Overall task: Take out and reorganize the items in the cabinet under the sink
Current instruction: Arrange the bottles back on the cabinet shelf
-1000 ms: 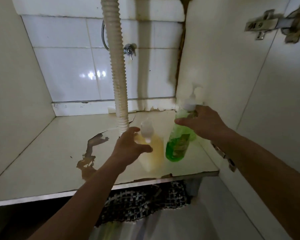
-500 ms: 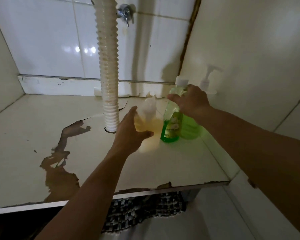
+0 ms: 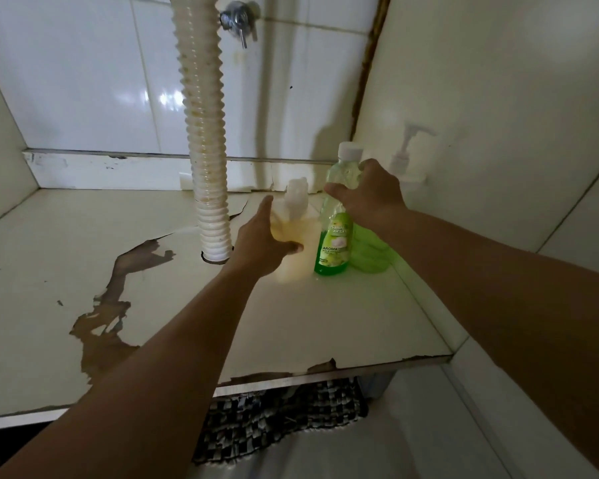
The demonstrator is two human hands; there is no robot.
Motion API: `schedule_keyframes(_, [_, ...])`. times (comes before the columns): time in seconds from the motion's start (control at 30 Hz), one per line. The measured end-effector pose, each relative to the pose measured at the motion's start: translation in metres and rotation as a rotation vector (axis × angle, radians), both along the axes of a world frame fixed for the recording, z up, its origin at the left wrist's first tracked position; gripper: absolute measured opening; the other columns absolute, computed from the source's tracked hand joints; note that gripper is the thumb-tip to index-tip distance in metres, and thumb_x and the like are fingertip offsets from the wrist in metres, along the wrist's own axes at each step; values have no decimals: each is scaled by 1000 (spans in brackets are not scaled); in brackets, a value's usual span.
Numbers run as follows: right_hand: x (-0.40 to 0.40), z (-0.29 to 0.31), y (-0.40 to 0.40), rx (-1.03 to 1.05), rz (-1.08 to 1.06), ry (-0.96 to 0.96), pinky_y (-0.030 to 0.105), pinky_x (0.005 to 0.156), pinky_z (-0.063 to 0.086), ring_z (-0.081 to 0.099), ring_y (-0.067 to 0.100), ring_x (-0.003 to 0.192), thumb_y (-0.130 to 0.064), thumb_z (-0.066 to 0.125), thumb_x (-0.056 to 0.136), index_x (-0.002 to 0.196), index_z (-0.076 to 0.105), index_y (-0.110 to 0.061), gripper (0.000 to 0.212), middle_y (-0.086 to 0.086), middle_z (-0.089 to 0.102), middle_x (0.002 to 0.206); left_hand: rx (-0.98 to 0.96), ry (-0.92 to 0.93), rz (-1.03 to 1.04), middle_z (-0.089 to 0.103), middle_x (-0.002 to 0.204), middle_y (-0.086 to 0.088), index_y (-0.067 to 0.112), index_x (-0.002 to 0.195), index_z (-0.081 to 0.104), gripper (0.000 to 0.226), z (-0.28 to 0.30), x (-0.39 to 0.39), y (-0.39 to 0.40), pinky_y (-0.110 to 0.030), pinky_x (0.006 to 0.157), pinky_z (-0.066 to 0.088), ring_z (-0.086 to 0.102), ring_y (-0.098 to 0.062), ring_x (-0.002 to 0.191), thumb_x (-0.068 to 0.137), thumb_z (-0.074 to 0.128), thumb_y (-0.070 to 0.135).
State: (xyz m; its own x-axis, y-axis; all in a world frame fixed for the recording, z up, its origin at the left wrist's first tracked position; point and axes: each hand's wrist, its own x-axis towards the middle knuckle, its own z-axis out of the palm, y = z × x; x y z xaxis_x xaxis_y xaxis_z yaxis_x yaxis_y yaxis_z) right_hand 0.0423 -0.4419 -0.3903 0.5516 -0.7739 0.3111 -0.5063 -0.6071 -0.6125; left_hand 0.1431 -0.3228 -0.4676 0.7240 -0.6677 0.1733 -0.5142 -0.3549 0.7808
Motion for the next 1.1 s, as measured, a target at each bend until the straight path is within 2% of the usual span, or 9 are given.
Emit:
schedule_keyframes(0.1, [-14, 1, 11, -10, 45, 12, 33, 100, 37, 45, 28, 126, -39, 70, 80, 136, 37, -2, 76, 15, 47, 136, 26, -22, 24, 48, 139, -11, 9, 148, 13, 104, 8, -10, 9, -41, 100, 41, 46, -33, 128, 71, 82, 19])
schedule_keyframes(0.23, [-47, -2, 38, 4, 55, -97, 28, 97, 36, 46, 27, 124, -28, 69, 83, 137, 36, -6, 67, 12, 44, 137, 55, -113, 86, 30, 152, -14, 3, 150, 7, 104, 18, -38, 36, -35, 109, 31, 30, -29, 139, 76, 78, 24])
schedule_keyframes(0.4, [-106, -47, 88, 189, 147, -280, 30, 78, 52, 65, 22, 86, -17, 64, 85, 109, 57, -16, 25, 4, 62, 112, 116, -449, 19, 54, 129, -11, 11, 136, 43, 55, 13, -68, 82, -40, 95, 49, 57, -26, 110, 88, 64, 26])
schedule_keyframes(0.53, [-135, -87, 124, 213, 240, -266, 25, 62, 49, 63, 19, 63, -8, 61, 84, 88, 60, -17, 10, 4, 67, 83, 478, -645, -251, 68, 107, -5, 20, 117, 61, 28, 16, -90, 125, -35, 79, 52, 64, -25, 93, 93, 52, 33])
schedule_keyframes(0.67, [-138, -119, 159, 75, 515, 185, 27, 67, 48, 61, 18, 74, -19, 60, 85, 95, 64, -18, 11, 3, 68, 86, 986, -551, -366, 63, 115, -6, 20, 114, 63, 27, 10, -103, 163, -37, 87, 52, 58, -25, 107, 90, 54, 27])
schedule_keyframes(0.8, [-147, -160, 208, 104, 852, 732, 31, 90, 48, 59, 20, 108, -24, 66, 81, 132, 49, -18, 54, 5, 60, 124, 1167, -266, -433, 66, 119, -4, 15, 117, 66, 35, -25, -115, 213, -29, 93, 49, 61, -22, 111, 86, 61, 29])
schedule_keyframes(0.87, [-151, -185, 231, 73, 872, 738, 33, 103, 41, 47, 23, 127, -17, 63, 81, 142, 35, -20, 67, 5, 45, 142, 1188, -109, -398, 58, 133, -3, 17, 129, 56, 55, -50, -121, 248, -29, 98, 43, 54, -21, 120, 82, 65, 44])
schedule_keyframes(0.97, [-158, -211, 263, -43, 901, 622, 37, 102, 40, 47, 27, 124, -10, 58, 82, 141, 36, -22, 64, 2, 44, 140, 1176, 38, -330, 37, 150, -3, 17, 146, 31, 89, -84, -130, 297, -31, 108, 33, 38, -22, 135, 74, 72, 52])
schedule_keyframes(1.1, [-166, -221, 287, -190, 913, 531, 38, 93, 39, 56, 30, 106, -14, 53, 87, 117, 58, -14, 30, 7, 61, 114, 1077, 20, -197, 53, 130, -6, 18, 132, 41, 71, -114, -139, 331, -26, 85, 43, 53, -21, 112, 74, 77, 37])
